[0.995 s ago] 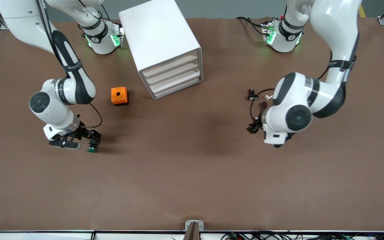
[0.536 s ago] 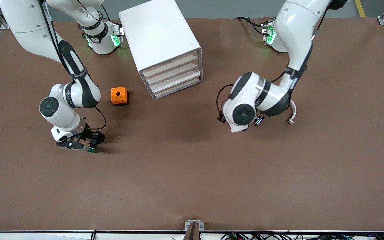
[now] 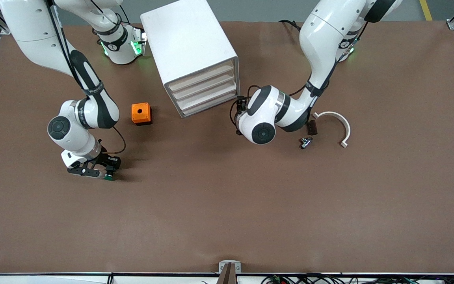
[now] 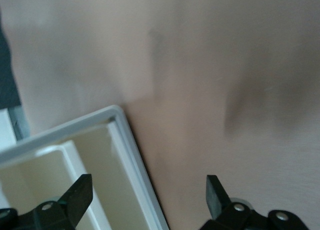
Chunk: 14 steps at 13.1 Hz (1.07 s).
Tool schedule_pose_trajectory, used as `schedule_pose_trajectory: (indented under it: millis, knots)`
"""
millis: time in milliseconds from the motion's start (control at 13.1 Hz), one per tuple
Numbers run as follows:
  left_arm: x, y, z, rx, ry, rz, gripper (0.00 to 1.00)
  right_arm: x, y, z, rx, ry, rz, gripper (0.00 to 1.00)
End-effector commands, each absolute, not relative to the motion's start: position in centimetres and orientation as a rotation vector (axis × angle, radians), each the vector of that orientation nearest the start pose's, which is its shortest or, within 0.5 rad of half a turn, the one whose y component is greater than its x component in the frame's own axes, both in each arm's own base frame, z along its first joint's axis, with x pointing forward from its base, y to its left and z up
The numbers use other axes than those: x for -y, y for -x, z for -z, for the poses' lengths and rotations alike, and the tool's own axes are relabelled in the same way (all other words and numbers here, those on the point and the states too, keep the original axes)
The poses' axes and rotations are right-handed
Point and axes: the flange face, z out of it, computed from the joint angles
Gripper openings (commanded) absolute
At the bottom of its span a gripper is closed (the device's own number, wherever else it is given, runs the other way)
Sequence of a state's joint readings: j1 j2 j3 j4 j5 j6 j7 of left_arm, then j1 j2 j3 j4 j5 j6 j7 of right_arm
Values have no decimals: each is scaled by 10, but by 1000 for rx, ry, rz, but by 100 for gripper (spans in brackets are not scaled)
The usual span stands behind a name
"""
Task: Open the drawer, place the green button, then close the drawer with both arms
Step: 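Grasp the green button with the right gripper while the left gripper hooks the drawer, then pull the drawer open with the left gripper while the right gripper lifts the button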
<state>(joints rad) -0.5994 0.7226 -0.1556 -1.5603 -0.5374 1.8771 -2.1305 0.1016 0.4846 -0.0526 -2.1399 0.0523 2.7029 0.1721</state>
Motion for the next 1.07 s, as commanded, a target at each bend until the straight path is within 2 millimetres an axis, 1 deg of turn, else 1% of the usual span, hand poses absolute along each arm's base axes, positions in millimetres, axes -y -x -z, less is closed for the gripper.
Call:
schedule_pose_trajectory:
  millis: [0,153,230,306,459,536,689,766,842,919,995]
  knots:
    - [482,-465,-210,-2517,-2043,1207,100,-28,-582,-185,-288,3111,129,0]
    - [488,-461,-203,-2540,-1942,1337,100,-31,-585,-195,-346,3104,90,0]
    - [499,-449,-198,-2539,-1938,1383,100,-35,-587,-211,-392,3097,69,0]
    - [507,-441,-197,-2533,-1918,1431,95,-41,-589,-230,-438,3089,34,0]
    - [510,-435,-186,-2553,-1834,1544,73,-64,-588,-266,-549,3074,-46,0]
    - [511,-434,-180,-2567,-1797,1586,68,-77,-585,-285,-599,3065,-60,0]
    - [512,-431,-169,-2582,-1745,1641,64,-100,-576,-323,-692,3041,-69,0]
    - [516,-425,-165,-2588,-1740,1659,60,-114,-570,-342,-743,3028,-70,0]
    - [521,-421,-165,-2582,-1736,1675,59,-129,-564,-358,-784,3017,-74,0]
    - [522,-420,-165,-2582,-1716,1696,56,-140,-560,-372,-819,3008,-78,0]
    - [523,-418,-166,-2599,-1704,1699,49,-152,-555,-382,-853,3000,-85,0]
